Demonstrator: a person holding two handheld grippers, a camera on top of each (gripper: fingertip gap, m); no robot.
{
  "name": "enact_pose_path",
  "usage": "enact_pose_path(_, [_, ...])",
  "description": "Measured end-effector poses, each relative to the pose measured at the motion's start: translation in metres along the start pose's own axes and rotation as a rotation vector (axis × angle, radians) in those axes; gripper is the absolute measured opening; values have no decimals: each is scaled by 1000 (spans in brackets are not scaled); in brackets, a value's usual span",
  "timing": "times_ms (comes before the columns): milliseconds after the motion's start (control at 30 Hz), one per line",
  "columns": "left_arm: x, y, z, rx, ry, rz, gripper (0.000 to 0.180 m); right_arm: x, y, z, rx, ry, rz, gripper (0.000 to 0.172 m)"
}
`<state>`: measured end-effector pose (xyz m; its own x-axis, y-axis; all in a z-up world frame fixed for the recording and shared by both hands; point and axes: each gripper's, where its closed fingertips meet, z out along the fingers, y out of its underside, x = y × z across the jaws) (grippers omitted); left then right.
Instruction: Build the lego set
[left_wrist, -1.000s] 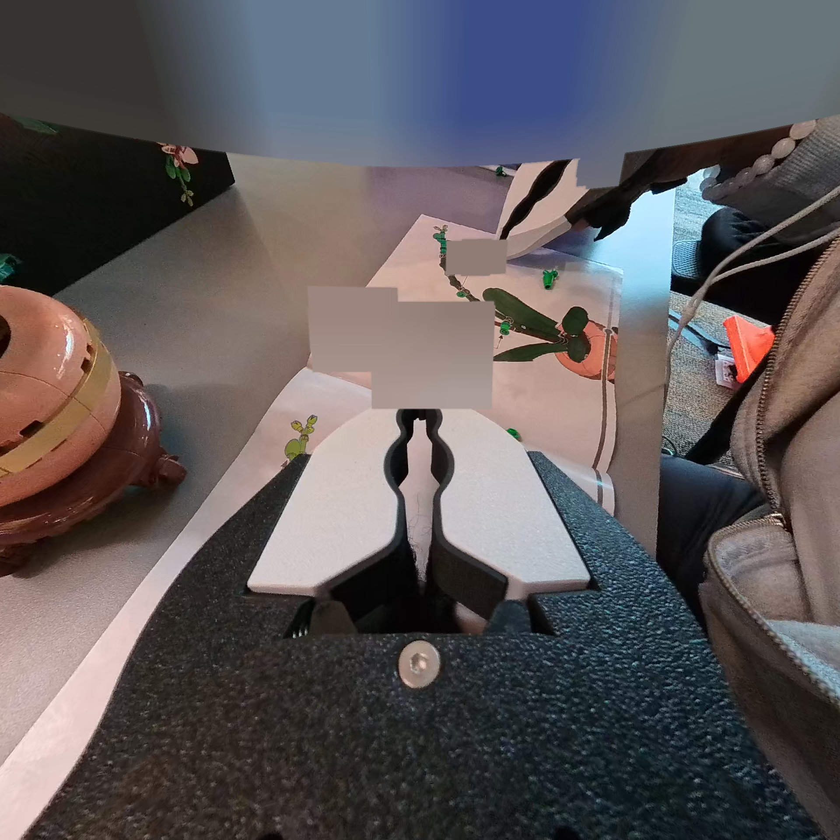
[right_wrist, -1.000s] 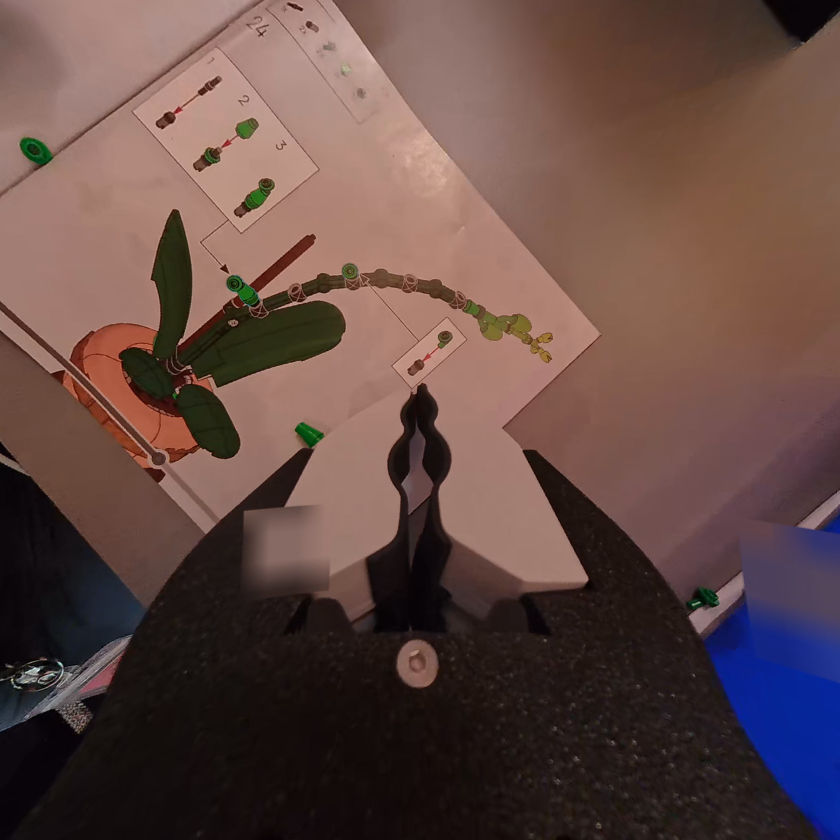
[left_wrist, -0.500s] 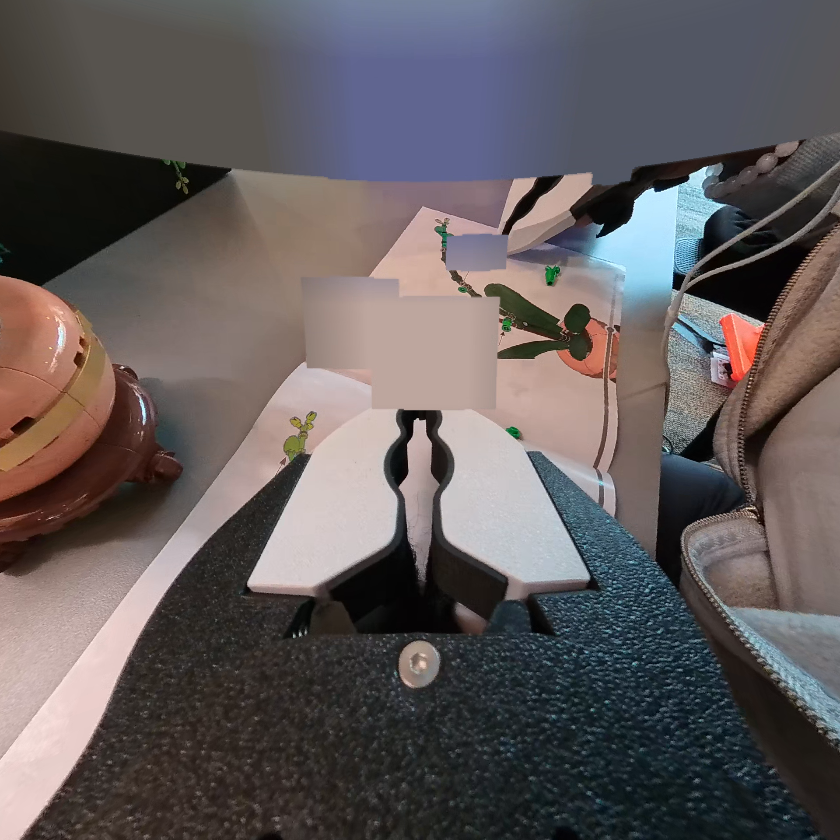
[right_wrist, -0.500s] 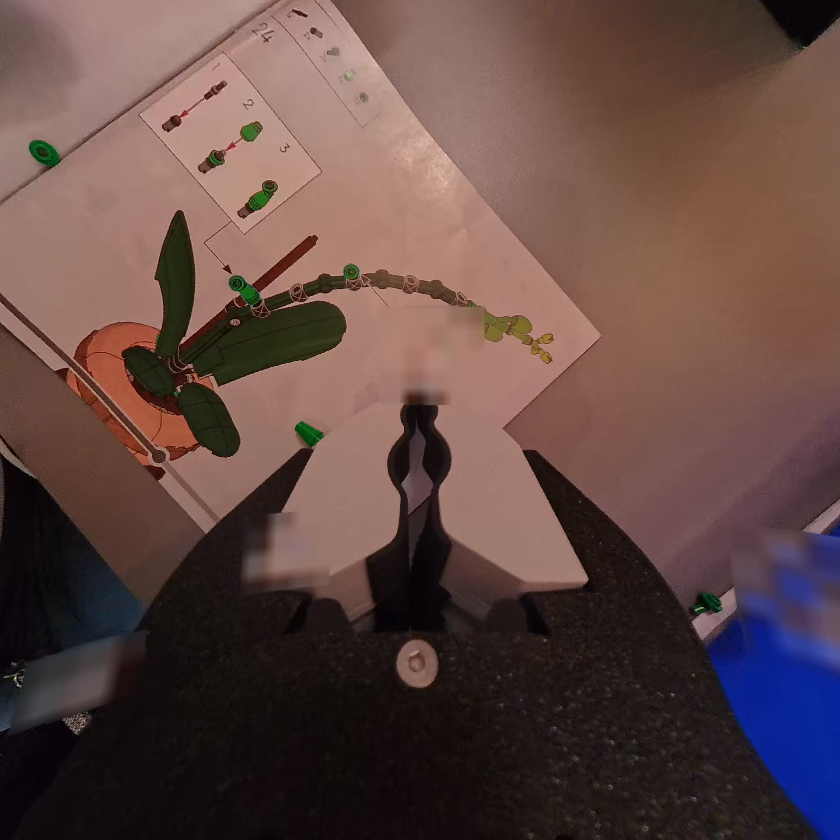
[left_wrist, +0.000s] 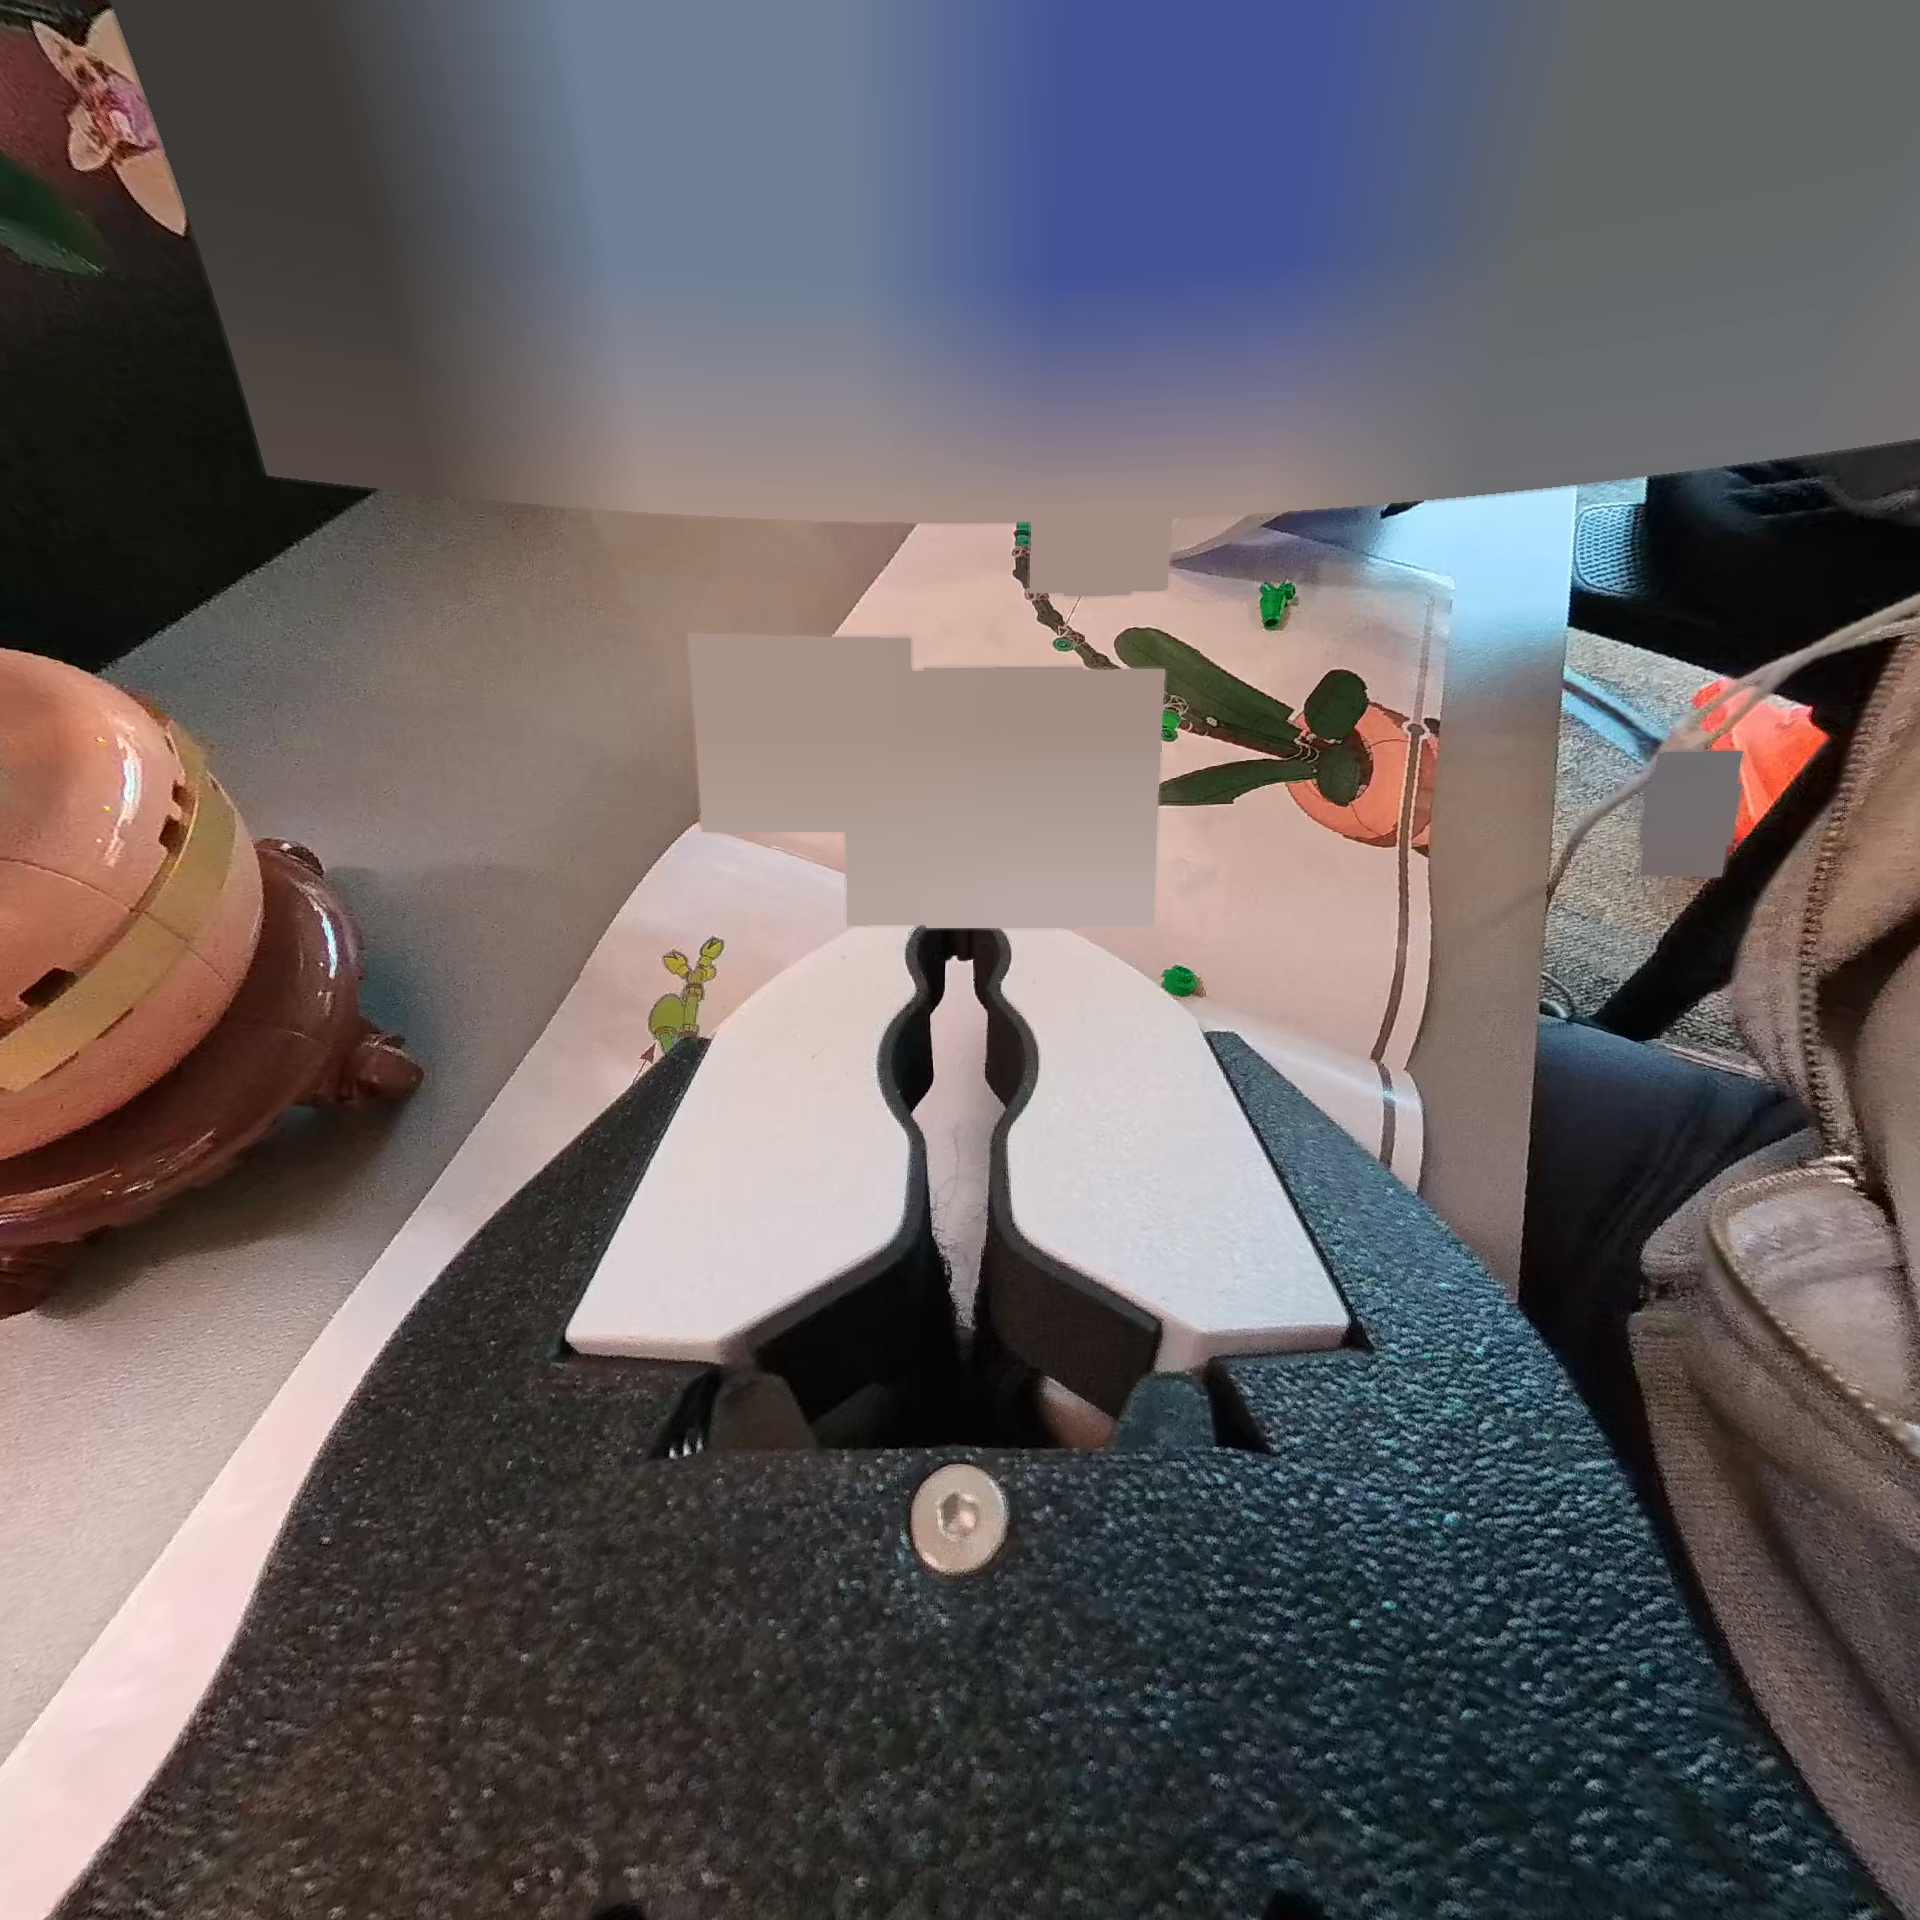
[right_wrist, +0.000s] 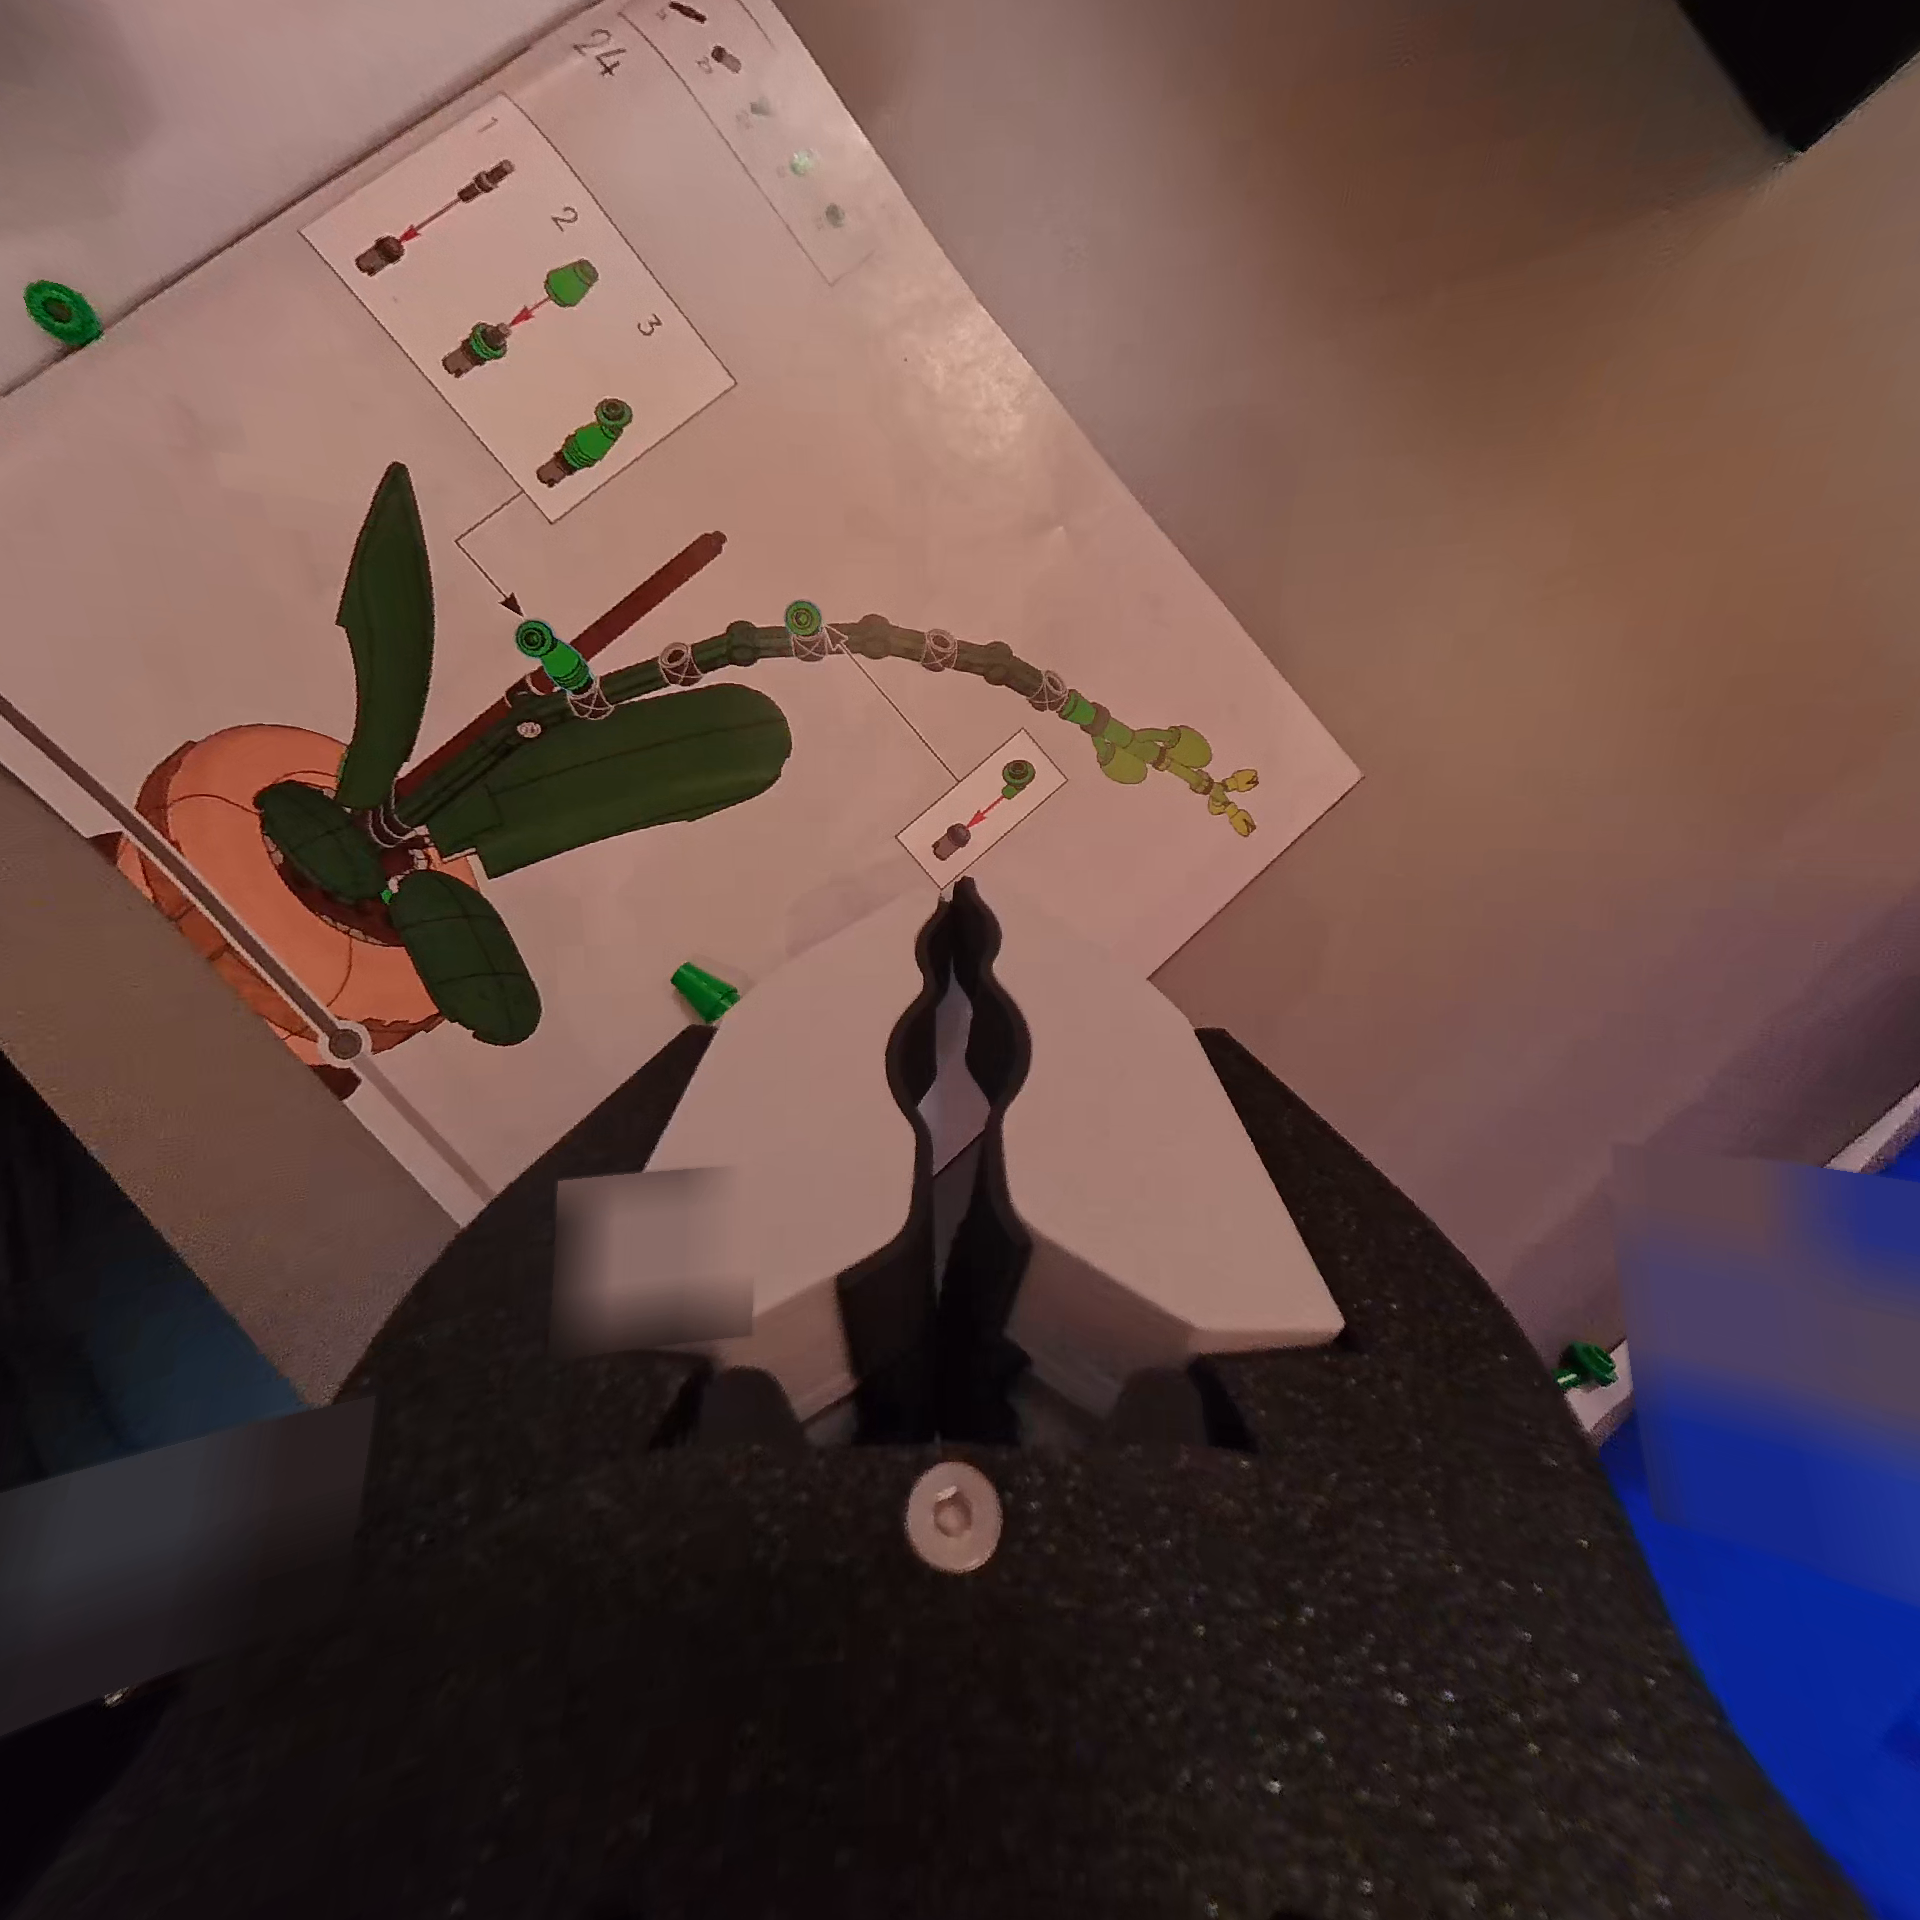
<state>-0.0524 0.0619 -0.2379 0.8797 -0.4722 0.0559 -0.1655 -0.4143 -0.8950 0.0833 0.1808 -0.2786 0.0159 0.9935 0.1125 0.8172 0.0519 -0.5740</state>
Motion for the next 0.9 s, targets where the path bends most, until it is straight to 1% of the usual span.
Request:
enact_pose_path(300, [3, 2, 2, -20, -20, 57, 4, 0, 0, 0, -12, 30, -24, 0])
enact_pose_path(633, [3, 2, 2, -21, -22, 63, 4, 0, 0, 0, -19, 42, -46, 0])
enact_pose_path(667, [3, 2, 2, -25, -22, 59, 4, 1, 0, 0, -19, 52, -86, 0])
enact_pose_path(700, [2, 3, 3, -29, -23, 53, 4, 6, -1, -1, -22, 111, -110, 0])
enact_pose_path(733, [1, 4, 3, -35, -25, 45, 4, 10, -7, -6, 9, 162, -116, 0])
enact_pose_path(767, [0, 4, 4, -41, -29, 37, 4, 5, -17, -14, 80, 144, -107, 5])
enact_pose_path(833, [-1, 4, 4, -42, -33, 33, 4, -12, -42, -44, 275, 36, -71, 5])
enact_pose_path(900, [-1, 3, 3, -28, -39, 37, 4, -19, -51, -83, 412, -35, -41, 9])
